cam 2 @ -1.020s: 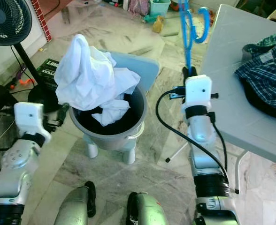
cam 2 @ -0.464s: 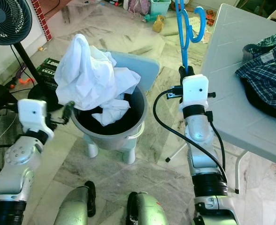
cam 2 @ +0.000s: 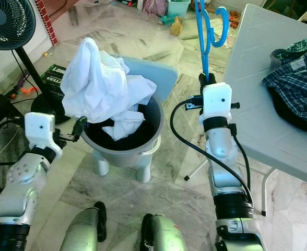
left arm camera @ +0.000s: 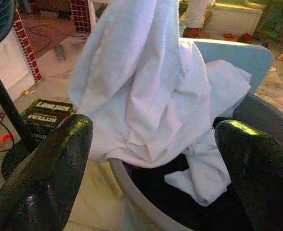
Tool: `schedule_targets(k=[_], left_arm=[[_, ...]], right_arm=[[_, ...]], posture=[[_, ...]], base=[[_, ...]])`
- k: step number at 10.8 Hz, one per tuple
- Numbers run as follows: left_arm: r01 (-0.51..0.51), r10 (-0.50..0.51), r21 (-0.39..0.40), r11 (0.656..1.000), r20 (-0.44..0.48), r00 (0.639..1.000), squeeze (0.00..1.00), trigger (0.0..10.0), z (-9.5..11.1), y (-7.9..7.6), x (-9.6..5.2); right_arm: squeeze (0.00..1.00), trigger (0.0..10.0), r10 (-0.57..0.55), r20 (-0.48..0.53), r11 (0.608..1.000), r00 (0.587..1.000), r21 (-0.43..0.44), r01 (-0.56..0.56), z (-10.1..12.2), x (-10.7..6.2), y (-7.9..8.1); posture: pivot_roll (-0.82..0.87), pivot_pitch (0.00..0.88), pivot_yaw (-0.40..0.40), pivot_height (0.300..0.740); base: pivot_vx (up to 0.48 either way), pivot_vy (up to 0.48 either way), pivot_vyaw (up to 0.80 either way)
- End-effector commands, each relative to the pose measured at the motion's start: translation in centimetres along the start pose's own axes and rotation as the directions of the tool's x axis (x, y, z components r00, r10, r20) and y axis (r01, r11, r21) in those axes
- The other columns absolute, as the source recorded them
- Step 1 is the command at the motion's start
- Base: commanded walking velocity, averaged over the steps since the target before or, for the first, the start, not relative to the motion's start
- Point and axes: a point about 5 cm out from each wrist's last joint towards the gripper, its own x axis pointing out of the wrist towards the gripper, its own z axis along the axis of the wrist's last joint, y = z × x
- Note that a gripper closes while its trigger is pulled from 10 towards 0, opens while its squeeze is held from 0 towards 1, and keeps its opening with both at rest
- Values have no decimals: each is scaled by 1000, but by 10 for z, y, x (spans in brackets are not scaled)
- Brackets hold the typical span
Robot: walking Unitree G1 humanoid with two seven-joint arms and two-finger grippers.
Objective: Hang hanger
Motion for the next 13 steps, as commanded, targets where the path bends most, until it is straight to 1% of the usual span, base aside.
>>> schedule_targets(k=[1,9,10,11,13], left_arm=[[9,-9,-4,1000,3,1000,0,10000,0,-2,-2],[49,-49,-10,999,10,999,0,10000,1,-5,0],[59,-59,-12,998,-5,998,0,10000,-1,-7,0],[65,-66,-8,998,-35,997,0,10000,-5,-10,0],[145,-146,-20,989,-94,985,0,10000,-15,-20,-1]], right_arm=[[0,10000,-5,17,1000,1000,0,5,5,1,-2],[0,10000,-5,16,1000,1000,3,5,4,1,0],[0,10000,-4,15,1000,1000,3,4,4,1,0],[0,10000,-2,15,1000,1000,3,2,4,0,0],[0,10000,9,14,1000,1000,-9,-9,7,-5,-3]], posture=[[97,240,-111,740],[95,237,-107,740],[94,239,-106,740],[90,247,-109,740],[52,293,-124,740]], base=[[319,0,0],[369,0,0],[281,0,0],[0,0,0],[0,0,0]])
